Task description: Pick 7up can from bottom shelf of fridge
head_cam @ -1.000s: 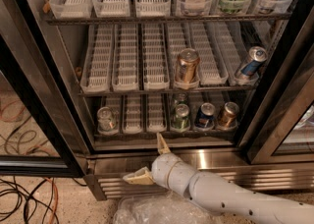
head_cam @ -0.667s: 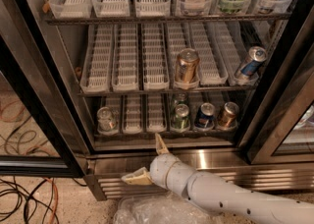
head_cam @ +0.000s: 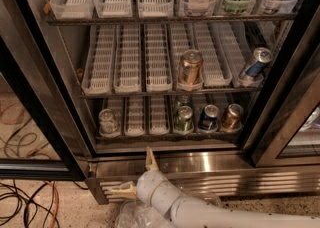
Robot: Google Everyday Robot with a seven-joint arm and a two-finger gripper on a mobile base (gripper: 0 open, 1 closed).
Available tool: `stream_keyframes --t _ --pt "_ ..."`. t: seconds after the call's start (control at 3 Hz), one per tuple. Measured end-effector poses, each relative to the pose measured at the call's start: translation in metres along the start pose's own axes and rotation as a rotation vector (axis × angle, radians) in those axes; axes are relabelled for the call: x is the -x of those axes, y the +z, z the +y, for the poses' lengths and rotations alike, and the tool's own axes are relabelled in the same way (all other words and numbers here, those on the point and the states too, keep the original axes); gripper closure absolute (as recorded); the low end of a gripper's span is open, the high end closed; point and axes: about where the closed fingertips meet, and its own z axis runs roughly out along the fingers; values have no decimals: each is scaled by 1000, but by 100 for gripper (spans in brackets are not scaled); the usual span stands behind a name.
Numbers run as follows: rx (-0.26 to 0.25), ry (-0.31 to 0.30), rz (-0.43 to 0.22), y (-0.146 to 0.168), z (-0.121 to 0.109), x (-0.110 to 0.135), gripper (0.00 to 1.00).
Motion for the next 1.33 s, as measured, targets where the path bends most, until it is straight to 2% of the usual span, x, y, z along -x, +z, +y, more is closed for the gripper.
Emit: stream_keyframes --t 0.33,0.67,1.0,1.33 --pt "-92 17 -99 17 13 -3 0" --pt "-158 77 -103 18 9 -23 0" --pt "-158 79 -101 18 9 -23 0" --pt "-136 46 -105 22 12 -21 0"
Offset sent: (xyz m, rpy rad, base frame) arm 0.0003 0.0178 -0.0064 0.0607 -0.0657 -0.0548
